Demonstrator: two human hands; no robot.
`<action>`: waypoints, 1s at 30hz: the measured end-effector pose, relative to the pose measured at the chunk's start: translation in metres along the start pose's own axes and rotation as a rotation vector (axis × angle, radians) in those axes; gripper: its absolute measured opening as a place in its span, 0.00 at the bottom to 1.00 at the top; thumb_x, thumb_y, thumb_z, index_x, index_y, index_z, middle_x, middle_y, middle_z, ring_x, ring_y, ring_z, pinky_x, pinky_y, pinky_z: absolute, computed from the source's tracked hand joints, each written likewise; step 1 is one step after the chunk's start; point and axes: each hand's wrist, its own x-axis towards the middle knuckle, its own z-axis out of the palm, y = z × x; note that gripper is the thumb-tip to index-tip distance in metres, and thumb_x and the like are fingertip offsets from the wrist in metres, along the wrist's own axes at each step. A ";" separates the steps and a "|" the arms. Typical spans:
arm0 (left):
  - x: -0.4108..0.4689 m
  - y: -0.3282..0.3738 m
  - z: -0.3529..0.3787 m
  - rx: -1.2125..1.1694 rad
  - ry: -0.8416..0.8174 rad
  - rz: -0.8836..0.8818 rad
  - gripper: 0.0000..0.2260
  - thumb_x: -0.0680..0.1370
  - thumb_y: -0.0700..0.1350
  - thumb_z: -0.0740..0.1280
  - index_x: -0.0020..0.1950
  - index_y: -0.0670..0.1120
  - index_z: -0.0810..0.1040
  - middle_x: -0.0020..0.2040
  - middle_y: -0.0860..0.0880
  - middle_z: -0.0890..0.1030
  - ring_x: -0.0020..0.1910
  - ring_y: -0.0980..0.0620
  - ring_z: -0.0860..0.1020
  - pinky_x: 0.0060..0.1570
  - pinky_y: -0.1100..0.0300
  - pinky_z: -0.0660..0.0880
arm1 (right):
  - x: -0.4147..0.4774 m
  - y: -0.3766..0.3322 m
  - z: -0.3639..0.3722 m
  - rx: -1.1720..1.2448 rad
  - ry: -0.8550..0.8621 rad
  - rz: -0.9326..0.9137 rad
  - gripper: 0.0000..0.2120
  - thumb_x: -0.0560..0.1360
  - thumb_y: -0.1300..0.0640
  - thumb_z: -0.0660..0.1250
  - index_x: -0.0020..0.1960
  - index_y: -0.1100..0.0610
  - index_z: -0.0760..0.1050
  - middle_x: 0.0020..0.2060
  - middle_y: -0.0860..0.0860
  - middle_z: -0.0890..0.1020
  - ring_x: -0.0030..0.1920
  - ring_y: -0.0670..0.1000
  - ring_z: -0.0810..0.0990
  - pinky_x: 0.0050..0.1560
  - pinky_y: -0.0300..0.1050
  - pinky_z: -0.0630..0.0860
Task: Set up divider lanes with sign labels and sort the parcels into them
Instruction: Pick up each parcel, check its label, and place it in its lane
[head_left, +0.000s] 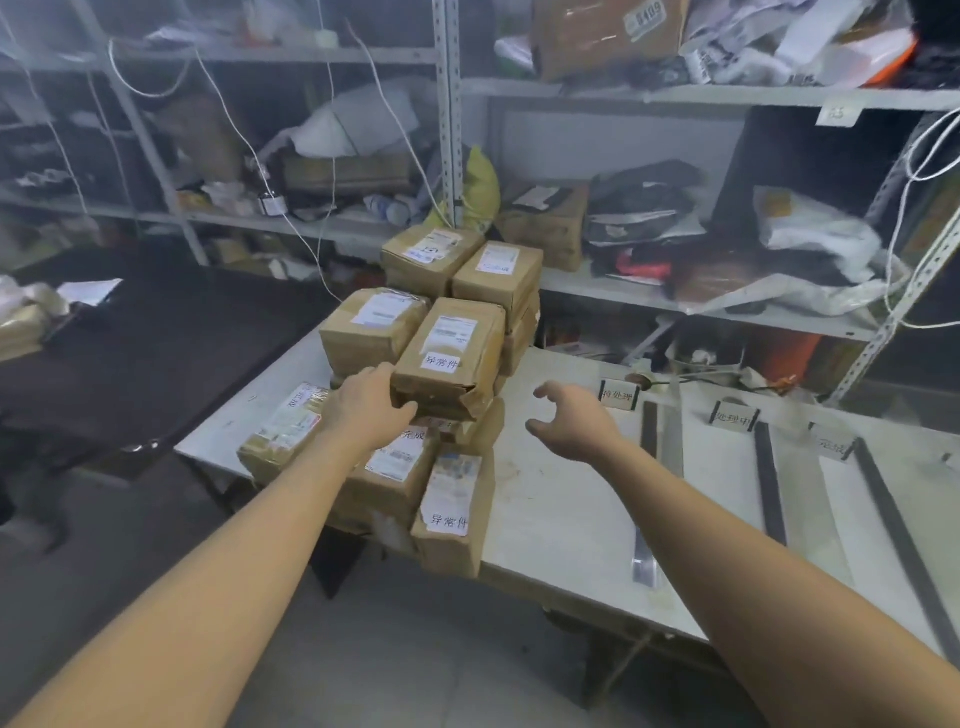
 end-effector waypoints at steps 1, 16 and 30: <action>0.007 -0.004 0.001 -0.017 -0.009 0.000 0.24 0.79 0.57 0.65 0.71 0.49 0.67 0.66 0.48 0.75 0.62 0.45 0.75 0.52 0.51 0.73 | 0.007 -0.004 0.004 0.009 0.003 0.009 0.25 0.76 0.48 0.68 0.71 0.53 0.70 0.67 0.53 0.76 0.65 0.55 0.74 0.58 0.51 0.76; 0.132 -0.022 0.058 -0.561 -0.162 -0.168 0.29 0.75 0.56 0.71 0.73 0.46 0.69 0.66 0.50 0.75 0.60 0.52 0.74 0.60 0.54 0.73 | 0.142 -0.042 0.065 0.585 0.051 0.211 0.34 0.71 0.43 0.73 0.72 0.55 0.70 0.65 0.50 0.78 0.60 0.53 0.79 0.58 0.49 0.78; 0.133 -0.043 0.068 -0.836 -0.081 0.057 0.26 0.72 0.55 0.75 0.67 0.50 0.73 0.56 0.54 0.72 0.52 0.59 0.72 0.42 0.72 0.66 | 0.111 -0.076 0.076 0.796 0.285 0.432 0.42 0.61 0.43 0.77 0.73 0.46 0.68 0.58 0.48 0.82 0.47 0.58 0.86 0.39 0.52 0.83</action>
